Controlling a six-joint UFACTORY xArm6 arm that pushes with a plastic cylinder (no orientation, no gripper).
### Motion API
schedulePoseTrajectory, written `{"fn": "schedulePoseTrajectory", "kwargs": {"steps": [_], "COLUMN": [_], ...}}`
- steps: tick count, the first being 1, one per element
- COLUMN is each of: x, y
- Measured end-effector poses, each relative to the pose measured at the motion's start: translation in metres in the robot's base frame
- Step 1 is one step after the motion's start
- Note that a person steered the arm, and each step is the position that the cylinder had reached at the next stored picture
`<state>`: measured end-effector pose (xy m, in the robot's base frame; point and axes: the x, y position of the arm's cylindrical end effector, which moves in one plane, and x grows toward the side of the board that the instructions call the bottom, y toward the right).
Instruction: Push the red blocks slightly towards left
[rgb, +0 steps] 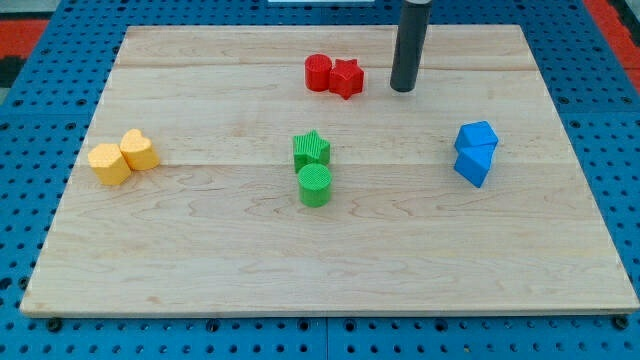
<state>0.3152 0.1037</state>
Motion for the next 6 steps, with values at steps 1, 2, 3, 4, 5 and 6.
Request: {"fn": "schedulePoseTrajectory", "kwargs": {"steps": [1, 2, 3, 4, 5, 6], "x": [-0.001, -0.005, -0.005, -0.010, -0.016, -0.025], "y": [-0.005, -0.012, -0.012, -0.017, -0.021, -0.024]}}
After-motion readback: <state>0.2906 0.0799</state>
